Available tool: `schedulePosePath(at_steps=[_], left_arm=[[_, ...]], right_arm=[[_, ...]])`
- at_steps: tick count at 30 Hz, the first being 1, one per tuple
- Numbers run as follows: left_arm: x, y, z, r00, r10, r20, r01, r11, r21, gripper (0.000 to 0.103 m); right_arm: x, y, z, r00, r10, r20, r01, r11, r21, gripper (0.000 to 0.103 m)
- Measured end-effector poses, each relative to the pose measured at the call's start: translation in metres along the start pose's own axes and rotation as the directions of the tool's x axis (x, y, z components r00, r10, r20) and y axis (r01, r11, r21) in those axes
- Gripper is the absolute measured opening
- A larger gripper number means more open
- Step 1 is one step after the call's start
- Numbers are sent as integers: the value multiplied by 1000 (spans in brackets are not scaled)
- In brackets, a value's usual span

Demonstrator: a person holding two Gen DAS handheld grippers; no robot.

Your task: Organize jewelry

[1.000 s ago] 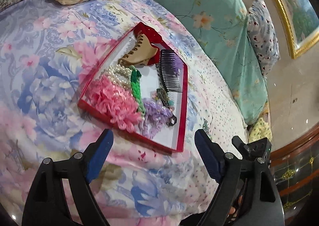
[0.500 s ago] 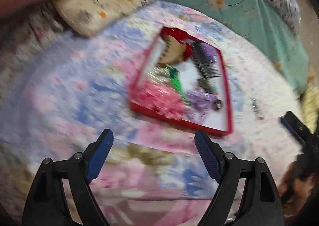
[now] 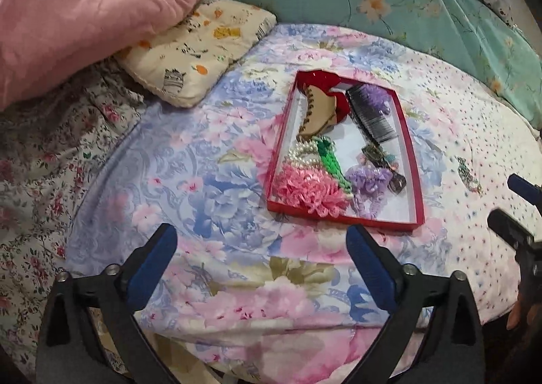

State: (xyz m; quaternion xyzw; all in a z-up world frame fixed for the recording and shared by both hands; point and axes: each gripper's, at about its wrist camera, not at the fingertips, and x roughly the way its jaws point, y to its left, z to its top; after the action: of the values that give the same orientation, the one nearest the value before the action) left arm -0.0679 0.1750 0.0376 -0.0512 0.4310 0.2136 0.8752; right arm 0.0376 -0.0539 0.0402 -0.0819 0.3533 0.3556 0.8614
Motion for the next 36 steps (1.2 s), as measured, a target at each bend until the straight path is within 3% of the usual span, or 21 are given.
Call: schedulePosePath(at_steps=[5,8,15,36], left_arm=[[8,-3,-5,999,-24,33,24,1000,4,103],[24,-4,-10,999,-52,-4,52,999,-8,103],[50,-15,-20,996,-41,-73,42,999,4,103],[46,-19,-15,998,-7,-64,9,999,39,103]], right_arm=[[0,14,-5,999,-5,50,8,997,-75,100],[10,15,-8,999,-14,45,17,997,-77,100],[37,9,-18,1000,-7,-11,7,999,-35,100],[53,5,-15,998,35,-61,-33,999,38,100]])
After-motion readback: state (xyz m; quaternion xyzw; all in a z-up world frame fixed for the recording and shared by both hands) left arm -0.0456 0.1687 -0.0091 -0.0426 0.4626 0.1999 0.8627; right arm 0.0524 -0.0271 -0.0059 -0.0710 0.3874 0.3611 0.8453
